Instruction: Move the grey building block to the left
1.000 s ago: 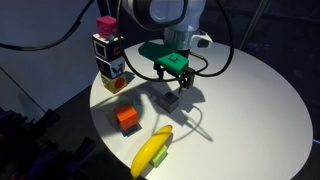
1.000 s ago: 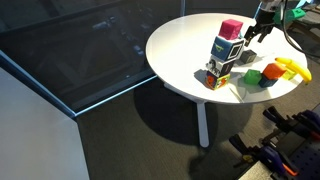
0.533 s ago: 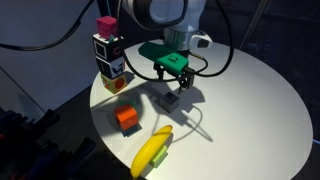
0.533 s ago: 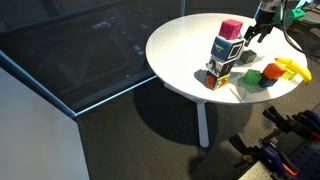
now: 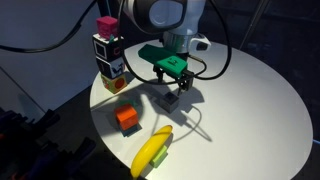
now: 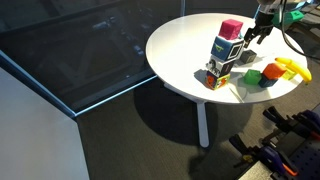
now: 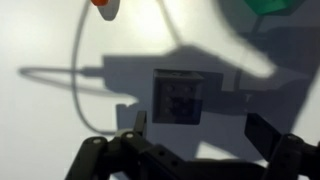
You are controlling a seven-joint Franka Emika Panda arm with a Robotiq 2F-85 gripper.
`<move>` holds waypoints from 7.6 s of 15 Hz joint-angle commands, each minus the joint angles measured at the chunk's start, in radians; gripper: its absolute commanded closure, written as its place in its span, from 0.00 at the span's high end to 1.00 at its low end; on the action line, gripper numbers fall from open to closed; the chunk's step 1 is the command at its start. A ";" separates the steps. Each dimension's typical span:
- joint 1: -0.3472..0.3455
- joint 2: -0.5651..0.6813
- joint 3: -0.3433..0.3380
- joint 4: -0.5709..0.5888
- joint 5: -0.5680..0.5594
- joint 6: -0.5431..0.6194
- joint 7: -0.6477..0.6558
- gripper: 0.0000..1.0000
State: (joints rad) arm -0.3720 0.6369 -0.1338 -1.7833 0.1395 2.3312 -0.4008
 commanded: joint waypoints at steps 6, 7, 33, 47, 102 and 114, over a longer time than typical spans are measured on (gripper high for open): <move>-0.008 0.030 0.014 -0.012 -0.019 0.110 0.017 1.00; -0.009 0.037 0.016 -0.011 -0.020 0.121 0.018 1.00; -0.009 0.105 0.015 0.023 -0.049 0.150 0.036 0.33; 0.014 0.033 0.003 -0.014 -0.089 0.130 0.059 0.31; 0.047 -0.409 0.045 -0.525 -0.134 0.179 -0.581 0.31; 0.068 -0.428 0.041 -0.596 -0.145 0.223 -0.583 0.31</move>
State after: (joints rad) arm -0.3113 0.2499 -0.0873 -2.3342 -0.0171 2.5255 -0.9583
